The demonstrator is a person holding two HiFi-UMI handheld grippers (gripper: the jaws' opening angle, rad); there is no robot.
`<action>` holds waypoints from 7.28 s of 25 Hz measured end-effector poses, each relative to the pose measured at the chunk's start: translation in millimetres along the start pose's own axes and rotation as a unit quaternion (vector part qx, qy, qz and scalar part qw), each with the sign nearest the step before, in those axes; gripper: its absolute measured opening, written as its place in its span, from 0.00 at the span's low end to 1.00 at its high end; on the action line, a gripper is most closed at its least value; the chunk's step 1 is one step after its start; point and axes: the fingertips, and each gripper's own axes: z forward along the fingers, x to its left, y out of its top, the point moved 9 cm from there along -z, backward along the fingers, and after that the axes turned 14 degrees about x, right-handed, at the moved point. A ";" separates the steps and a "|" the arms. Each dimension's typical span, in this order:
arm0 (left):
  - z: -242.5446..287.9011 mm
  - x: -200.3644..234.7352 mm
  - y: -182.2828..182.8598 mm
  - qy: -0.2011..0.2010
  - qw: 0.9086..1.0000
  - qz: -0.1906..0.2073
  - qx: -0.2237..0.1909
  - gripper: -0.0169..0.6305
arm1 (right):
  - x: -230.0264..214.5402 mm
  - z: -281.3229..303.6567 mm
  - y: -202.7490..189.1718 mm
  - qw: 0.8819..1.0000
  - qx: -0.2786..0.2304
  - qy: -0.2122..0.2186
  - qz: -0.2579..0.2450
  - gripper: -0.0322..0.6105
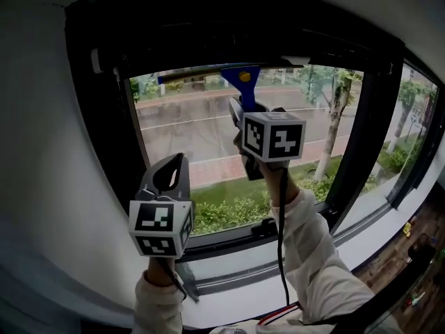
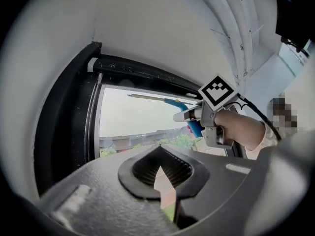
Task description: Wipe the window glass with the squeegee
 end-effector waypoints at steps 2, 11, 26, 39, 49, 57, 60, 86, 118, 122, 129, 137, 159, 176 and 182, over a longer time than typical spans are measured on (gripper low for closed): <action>2.3 4.5 3.5 -0.007 1.000 -0.015 -0.004 0.03 | -0.7 5.4 12.0 1.000 -0.010 -0.008 0.002 0.18; 10.4 13.5 -10.7 0.000 0.999 -0.039 0.014 0.03 | -6.7 29.4 39.0 0.999 -0.018 -0.022 0.023 0.18; 26.7 0.1 -55.6 -0.031 0.995 -0.068 0.061 0.03 | -5.8 36.7 -5.6 0.999 0.009 -0.037 0.005 0.18; 32.3 -7.9 -90.8 -0.031 0.993 -0.070 0.094 0.03 | -0.6 42.3 -67.1 0.999 0.023 -0.032 0.012 0.19; 41.6 -22.7 -117.8 -0.046 0.988 -0.074 0.126 0.03 | 3.0 45.2 -126.4 0.998 0.053 -0.027 0.022 0.19; 46.3 -27.3 -132.3 -0.050 0.985 -0.076 0.147 0.03 | 4.0 46.4 -171.7 0.996 0.086 -0.018 0.033 0.19; 47.8 -27.9 -136.3 -0.049 0.984 -0.074 0.153 0.03 | 4.3 47.7 -186.5 0.994 0.100 -0.015 0.037 0.18; 68.4 -48.2 -198.5 -0.072 0.970 -0.087 0.215 0.03 | 9.2 47.5 -317.5 0.971 0.232 0.002 0.047 0.18; 59.6 -75.0 -306.5 -0.072 0.952 -0.110 0.278 0.03 | 17.5 46.7 -438.2 0.937 0.346 0.013 0.053 0.18; 59.9 -77.8 -314.1 -0.074 0.948 -0.112 0.288 0.03 | 18.3 46.9 -450.9 0.930 0.362 0.016 0.060 0.18; 58.7 -81.0 -320.7 -0.076 0.945 -0.114 0.296 0.03 | 19.9 47.0 -471.1 0.919 0.387 0.023 0.069 0.18; 57.2 -86.4 -334.1 -0.080 0.940 -0.119 0.311 0.03 | 23.1 47.6 -496.4 0.909 0.412 0.029 0.064 0.18; 47.6 -95.1 -342.4 -0.055 0.935 -0.128 0.327 0.03 | 26.9 42.2 -507.8 0.907 0.413 0.051 0.064 0.17; -67.9 -181.7 -364.2 -0.009 0.925 -0.146 0.350 0.03 | 0.0 -94.1 -500.6 0.930 0.344 0.078 0.099 0.16; -146.8 -212.0 -350.7 0.000 0.941 -0.138 0.309 0.03 | -18.3 -233.6 -507.0 0.936 0.334 0.055 0.095 0.16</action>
